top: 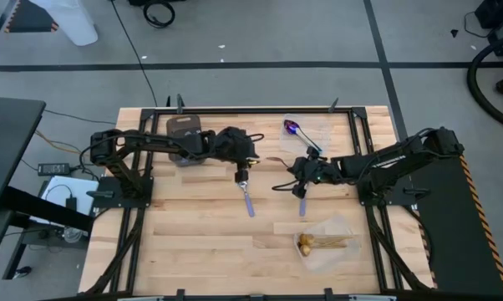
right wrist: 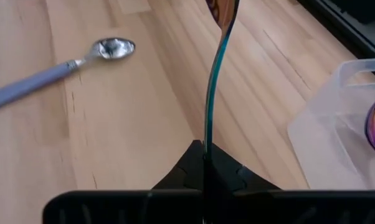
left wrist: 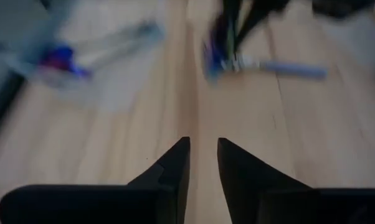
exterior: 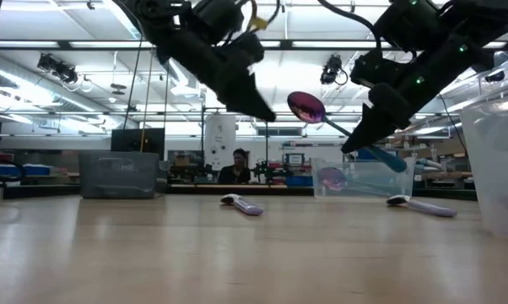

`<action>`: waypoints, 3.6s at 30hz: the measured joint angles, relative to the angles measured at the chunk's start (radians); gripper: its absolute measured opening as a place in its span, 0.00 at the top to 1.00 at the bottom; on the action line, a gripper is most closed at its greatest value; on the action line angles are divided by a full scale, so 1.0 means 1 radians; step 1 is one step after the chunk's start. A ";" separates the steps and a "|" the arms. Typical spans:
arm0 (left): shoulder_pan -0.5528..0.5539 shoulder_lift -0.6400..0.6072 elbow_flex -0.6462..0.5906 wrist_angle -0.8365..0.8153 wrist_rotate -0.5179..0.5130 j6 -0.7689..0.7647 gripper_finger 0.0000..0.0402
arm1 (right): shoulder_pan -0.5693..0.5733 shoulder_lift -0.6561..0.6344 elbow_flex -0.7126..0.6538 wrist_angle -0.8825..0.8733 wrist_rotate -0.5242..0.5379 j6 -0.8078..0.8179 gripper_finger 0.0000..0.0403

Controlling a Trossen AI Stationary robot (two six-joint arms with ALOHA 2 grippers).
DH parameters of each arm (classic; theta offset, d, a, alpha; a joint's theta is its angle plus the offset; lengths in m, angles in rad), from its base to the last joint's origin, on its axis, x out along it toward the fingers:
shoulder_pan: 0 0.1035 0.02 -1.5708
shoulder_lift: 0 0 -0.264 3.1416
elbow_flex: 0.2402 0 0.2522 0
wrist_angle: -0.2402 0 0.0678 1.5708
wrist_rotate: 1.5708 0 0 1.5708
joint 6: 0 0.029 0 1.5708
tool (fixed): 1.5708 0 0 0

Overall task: Sort silverware by color (type)
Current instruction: Put the blue spoon into the top transparent bin, then put the purple spoon into the black bin

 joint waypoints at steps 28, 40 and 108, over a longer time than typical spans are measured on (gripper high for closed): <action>-0.004 0.004 -0.055 -0.253 0.000 -0.016 0.78 | -0.392 -0.001 0.238 -0.459 0.087 -0.139 0.97; -0.042 0.005 -0.114 -0.148 0.000 -0.036 0.78 | -0.538 0.080 0.238 -0.385 -0.027 -0.196 0.97; -0.081 0.005 -0.179 -0.019 0.157 0.207 0.78 | -0.593 0.072 0.238 -0.412 -0.151 -0.134 0.78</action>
